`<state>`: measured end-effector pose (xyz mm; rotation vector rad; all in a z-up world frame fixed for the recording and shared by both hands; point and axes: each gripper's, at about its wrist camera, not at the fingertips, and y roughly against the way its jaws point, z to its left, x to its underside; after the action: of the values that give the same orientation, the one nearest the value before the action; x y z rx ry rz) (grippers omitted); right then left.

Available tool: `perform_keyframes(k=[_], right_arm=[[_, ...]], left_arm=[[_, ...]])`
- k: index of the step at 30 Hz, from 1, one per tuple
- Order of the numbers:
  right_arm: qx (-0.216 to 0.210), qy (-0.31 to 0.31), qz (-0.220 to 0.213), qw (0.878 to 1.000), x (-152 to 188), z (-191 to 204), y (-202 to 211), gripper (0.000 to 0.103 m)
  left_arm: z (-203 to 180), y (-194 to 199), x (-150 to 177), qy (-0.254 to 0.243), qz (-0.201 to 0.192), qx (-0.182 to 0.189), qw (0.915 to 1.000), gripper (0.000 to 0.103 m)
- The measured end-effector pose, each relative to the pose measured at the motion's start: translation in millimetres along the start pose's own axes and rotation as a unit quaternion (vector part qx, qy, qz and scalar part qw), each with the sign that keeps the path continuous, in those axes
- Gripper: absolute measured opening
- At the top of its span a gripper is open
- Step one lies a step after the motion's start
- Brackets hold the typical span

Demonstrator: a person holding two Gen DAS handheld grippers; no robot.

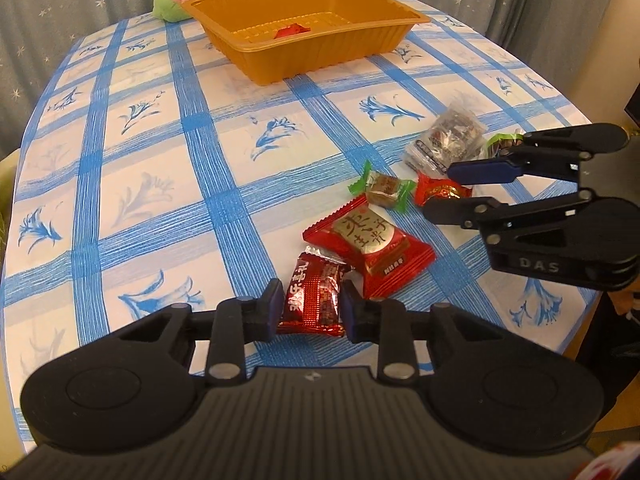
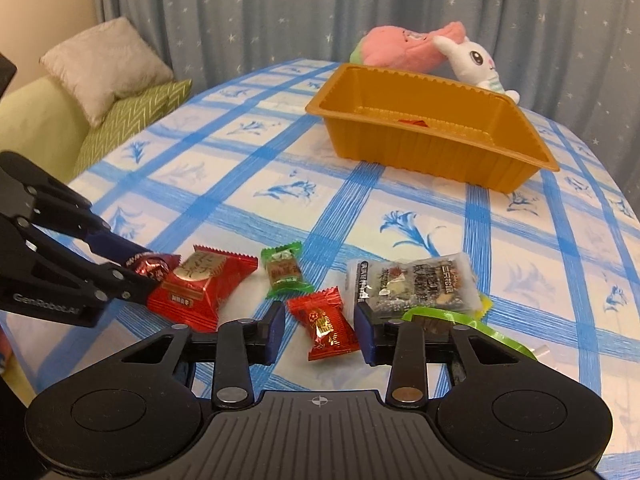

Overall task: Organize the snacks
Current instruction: 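Grasp a dark red candy with the left tool while the right tool grasps a red candy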

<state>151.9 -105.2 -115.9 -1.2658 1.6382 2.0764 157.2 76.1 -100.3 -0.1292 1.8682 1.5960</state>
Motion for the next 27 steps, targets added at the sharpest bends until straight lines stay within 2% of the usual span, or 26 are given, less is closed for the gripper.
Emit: perform_keyframes(k=[5, 13, 18, 27], right_arm=[[0.002, 0.007, 0.009, 1.000, 3.3, 1.2, -5.7, 0.034], [0.005, -0.005, 0.002, 1.000, 5.8, 1.8, -2.7, 0.022], [0.006, -0.008, -0.004, 1.000, 7.4, 1.3, 5.7, 0.022], [0.007, -0.026, -0.025, 0.999, 3.8, 0.7, 26.4, 0.022]], left_arm=[[0.3, -0.7, 0.8, 0.000, -0.008, 0.000, 1.0000, 0.028], [1.7, -1.2, 0.8, 0.010, -0.011, -0.004, 0.9999, 0.025], [2.6, 3.9, -0.3, 0.019, -0.015, -0.018, 0.9995, 0.025], [4.9, 30.7, -10.4, 0.051, -0.052, -0.048, 0.9962, 0.024]])
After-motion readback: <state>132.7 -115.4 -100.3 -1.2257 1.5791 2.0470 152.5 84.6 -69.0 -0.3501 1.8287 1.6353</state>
